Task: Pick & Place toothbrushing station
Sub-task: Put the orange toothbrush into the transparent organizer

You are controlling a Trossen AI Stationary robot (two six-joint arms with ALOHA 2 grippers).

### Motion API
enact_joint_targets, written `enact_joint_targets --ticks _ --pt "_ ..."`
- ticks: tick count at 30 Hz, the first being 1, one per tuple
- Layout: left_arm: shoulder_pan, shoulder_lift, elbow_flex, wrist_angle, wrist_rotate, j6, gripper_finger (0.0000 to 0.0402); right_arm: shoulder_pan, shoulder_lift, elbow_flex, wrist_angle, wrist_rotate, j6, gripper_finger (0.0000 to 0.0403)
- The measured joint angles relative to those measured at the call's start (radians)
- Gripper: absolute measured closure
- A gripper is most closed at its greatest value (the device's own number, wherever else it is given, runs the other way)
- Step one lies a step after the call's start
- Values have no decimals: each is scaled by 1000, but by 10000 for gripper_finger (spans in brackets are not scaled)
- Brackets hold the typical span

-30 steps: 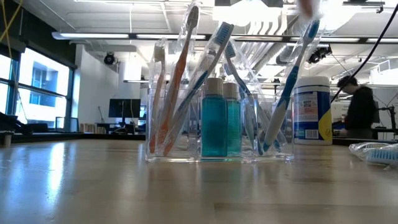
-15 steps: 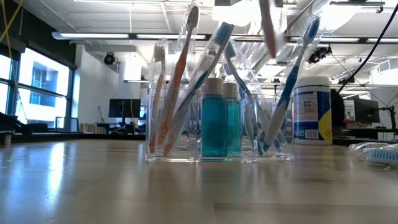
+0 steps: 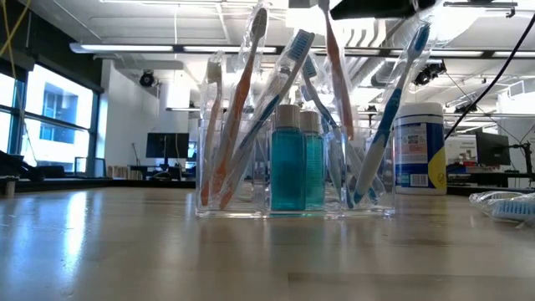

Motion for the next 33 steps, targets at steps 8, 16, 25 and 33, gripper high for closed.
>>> enact_joint_targets --ticks 8,16,25,33 --pt "0 0 0 0 2 0 335 3 0 -60 16 -34 101 400" --pt "-1 0 0 0 4 0 335 -20 0 -108 15 -111 195 400" --pt "0 0 0 -1 4 -3 334 -59 0 -112 33 -313 206 382" --pt "0 0 0 -2 -7 -4 334 -53 -1 -112 63 -309 181 269"
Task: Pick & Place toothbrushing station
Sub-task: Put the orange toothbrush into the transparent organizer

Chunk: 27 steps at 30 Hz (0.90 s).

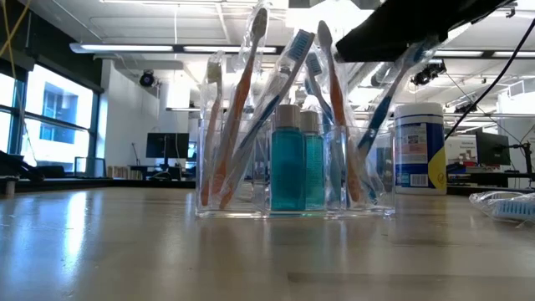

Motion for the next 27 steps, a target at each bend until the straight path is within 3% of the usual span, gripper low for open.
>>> enact_joint_targets --ticks 7,16,18,21,27 --pt "-5 0 0 -2 -12 0 334 42 -48 27 32 5 -134 179" --pt "-22 -14 -1 -104 12 87 334 176 -230 42 -38 5 -234 174" --pt "-30 -30 -1 -104 23 117 334 216 -279 42 -98 -17 -187 175" --pt "-37 -59 -1 -105 28 124 334 265 -343 43 -240 -133 -47 175" --pt "-40 -87 -1 -104 86 133 334 326 -371 43 -545 -357 426 175"
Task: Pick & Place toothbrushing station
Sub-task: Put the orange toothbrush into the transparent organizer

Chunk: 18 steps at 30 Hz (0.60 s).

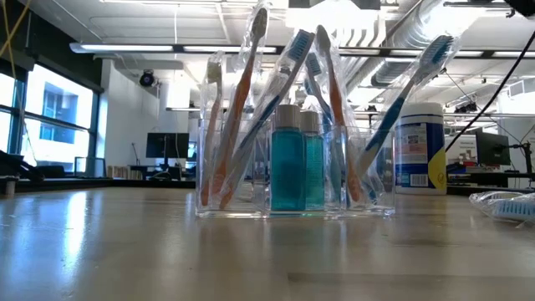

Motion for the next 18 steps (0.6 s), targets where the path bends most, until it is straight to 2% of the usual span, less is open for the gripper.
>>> enact_joint_targets --ticks 5,9,12,18 --pt "1 -6 0 0 78 -13 334 13 17 0 -171 -37 330 175" --pt "16 -12 0 -15 110 -2 344 10 17 0 -311 -37 526 175" --pt "34 -50 0 -49 135 37 362 9 17 0 -415 -39 616 175" --pt "77 -227 0 -54 57 231 384 -17 17 0 -526 -35 680 175"
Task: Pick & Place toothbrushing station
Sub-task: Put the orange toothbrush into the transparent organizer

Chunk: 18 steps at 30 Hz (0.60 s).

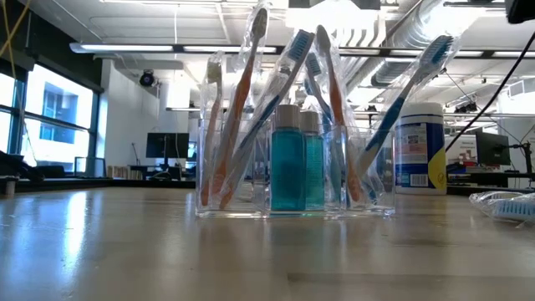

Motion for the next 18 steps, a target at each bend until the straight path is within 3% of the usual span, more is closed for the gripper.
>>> enact_joint_targets --ticks 4,7,13,18 --pt "46 -155 -10 -2 -69 51 386 -26 0 0 -3 2 -8 175" --pt "96 -294 -74 0 -87 -1 386 -46 0 0 -23 2 -6 175" --pt "142 -576 -412 1 -118 -175 392 -75 3 0 -76 2 -1 175" --pt "57 -809 -670 4 -132 -385 399 -79 4 0 -81 2 28 175"
